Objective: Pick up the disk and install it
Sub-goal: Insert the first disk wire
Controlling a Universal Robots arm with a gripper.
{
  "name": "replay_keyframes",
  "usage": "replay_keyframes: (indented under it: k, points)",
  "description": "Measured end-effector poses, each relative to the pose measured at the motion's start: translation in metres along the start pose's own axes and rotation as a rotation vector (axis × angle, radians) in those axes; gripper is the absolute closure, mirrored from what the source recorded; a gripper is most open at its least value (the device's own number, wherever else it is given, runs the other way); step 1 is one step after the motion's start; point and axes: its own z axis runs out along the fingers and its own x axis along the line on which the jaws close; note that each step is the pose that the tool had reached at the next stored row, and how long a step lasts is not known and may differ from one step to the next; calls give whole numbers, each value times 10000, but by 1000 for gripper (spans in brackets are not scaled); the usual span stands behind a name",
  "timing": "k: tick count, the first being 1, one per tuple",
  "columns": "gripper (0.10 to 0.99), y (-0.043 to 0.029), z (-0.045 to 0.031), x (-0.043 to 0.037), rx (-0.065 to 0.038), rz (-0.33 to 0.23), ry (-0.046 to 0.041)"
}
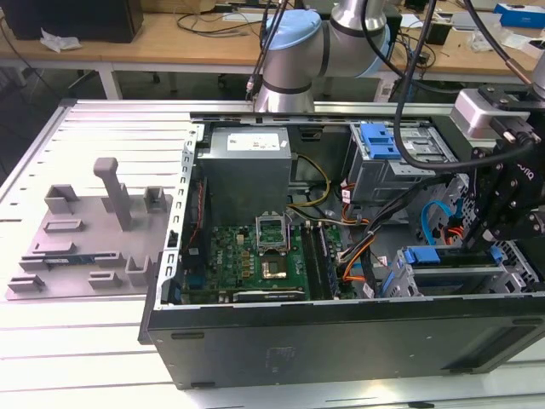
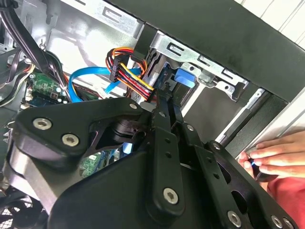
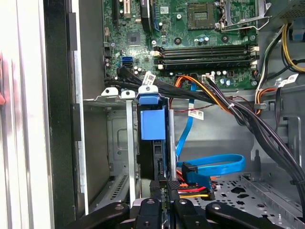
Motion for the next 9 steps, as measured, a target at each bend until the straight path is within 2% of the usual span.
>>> replay_keyframes:
  k: [9]
  points:
    - [922, -10, 0, 0, -5, 71, -1]
